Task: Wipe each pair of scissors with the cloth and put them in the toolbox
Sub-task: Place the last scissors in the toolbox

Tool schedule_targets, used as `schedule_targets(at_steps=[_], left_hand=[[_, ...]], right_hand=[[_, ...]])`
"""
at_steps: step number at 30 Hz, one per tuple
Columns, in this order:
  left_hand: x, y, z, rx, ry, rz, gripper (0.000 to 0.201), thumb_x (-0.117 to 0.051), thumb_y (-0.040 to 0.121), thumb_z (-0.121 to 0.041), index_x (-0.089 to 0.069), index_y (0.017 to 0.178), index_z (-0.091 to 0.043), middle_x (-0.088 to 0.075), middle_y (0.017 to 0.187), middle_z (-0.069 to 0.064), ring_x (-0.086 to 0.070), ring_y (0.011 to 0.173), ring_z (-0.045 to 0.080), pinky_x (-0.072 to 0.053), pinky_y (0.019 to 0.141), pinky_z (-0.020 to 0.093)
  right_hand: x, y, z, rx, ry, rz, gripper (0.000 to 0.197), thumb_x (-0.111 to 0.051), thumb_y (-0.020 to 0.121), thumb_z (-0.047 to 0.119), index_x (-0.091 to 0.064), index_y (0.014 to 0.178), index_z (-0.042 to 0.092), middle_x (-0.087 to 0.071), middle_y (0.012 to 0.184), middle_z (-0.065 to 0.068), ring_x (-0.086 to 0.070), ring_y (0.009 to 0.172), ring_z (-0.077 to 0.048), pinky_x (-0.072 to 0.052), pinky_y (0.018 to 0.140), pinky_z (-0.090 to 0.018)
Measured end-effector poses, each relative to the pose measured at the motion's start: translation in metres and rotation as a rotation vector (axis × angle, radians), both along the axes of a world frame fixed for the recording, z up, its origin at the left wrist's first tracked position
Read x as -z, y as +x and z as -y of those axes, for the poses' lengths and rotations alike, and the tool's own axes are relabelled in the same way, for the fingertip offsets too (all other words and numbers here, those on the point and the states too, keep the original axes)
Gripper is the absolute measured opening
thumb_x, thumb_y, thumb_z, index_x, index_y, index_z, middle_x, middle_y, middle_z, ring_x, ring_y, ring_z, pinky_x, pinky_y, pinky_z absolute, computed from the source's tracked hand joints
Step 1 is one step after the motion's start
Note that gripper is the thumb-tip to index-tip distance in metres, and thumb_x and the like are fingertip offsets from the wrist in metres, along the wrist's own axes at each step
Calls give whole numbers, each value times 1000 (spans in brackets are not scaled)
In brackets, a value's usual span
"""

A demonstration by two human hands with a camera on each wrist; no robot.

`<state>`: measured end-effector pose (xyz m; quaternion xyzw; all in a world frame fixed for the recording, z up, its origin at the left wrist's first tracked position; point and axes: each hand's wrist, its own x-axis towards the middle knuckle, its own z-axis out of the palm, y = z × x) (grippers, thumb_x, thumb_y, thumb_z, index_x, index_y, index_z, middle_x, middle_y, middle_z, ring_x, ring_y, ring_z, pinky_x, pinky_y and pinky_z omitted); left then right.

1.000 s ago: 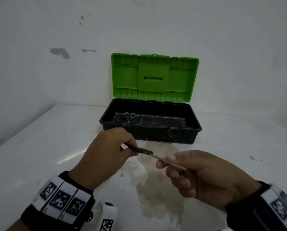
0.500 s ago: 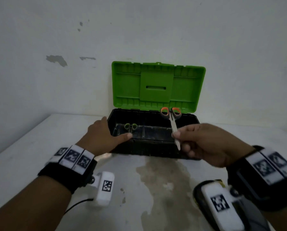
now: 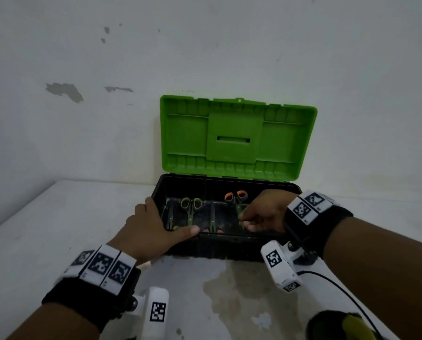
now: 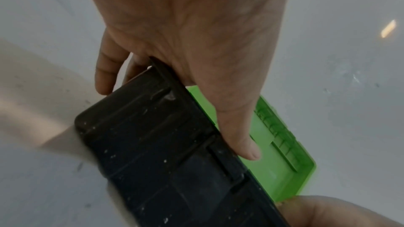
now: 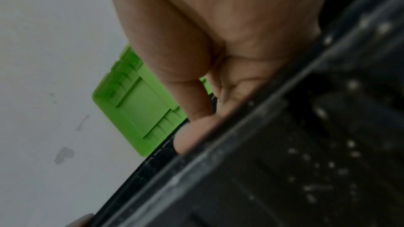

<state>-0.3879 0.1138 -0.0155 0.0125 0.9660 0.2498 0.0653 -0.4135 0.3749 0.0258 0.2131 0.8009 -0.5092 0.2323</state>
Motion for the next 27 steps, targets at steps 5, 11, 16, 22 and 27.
schedule_targets(at_steps=[5, 11, 16, 22, 27], left_hand=[[6, 0, 0, -4, -1, -51, 149, -40, 39, -104, -11, 152, -13, -30, 149, 18, -43, 132, 35, -42, 107, 45], [5, -1, -2, -16, -8, -59, 149, -39, 37, -105, -13, 151, -12, -32, 148, 18, -45, 130, 35, -43, 105, 44], [4, -1, -3, -24, -1, -59, 153, -37, 34, -106, -13, 152, -12, -33, 147, 18, -46, 130, 35, -43, 105, 45], [0, 0, -4, -33, 3, -33, 152, -41, 33, -106, -13, 152, -14, -34, 147, 17, -46, 128, 35, -45, 104, 45], [-7, 6, -6, -43, -5, -12, 153, -41, 32, -106, -13, 153, -17, -36, 145, 17, -45, 130, 35, -43, 106, 44]], right_hand=[[20, -14, 3, -93, 152, 160, 31, -47, 102, 10, -53, 72, 9, -59, 45, 2, -55, 45, -5, -45, 53, -15], [19, -17, 1, -158, 294, 196, 34, -55, 99, 20, -59, 66, 10, -62, 48, 0, -60, 60, -18, -50, 64, -27], [12, -11, -6, -277, 288, 144, 21, -67, 91, 24, -75, 85, 5, -73, 77, -4, -66, 76, -19, -52, 85, -33], [-13, 23, -26, -71, 241, -259, 28, -71, 88, 31, -70, 89, 3, -68, 77, -8, -63, 68, -17, -51, 55, -25], [-39, 48, -68, 114, 203, -497, 40, -63, 92, 40, -72, 90, 1, -66, 76, -8, -62, 64, -18, -49, 56, -26]])
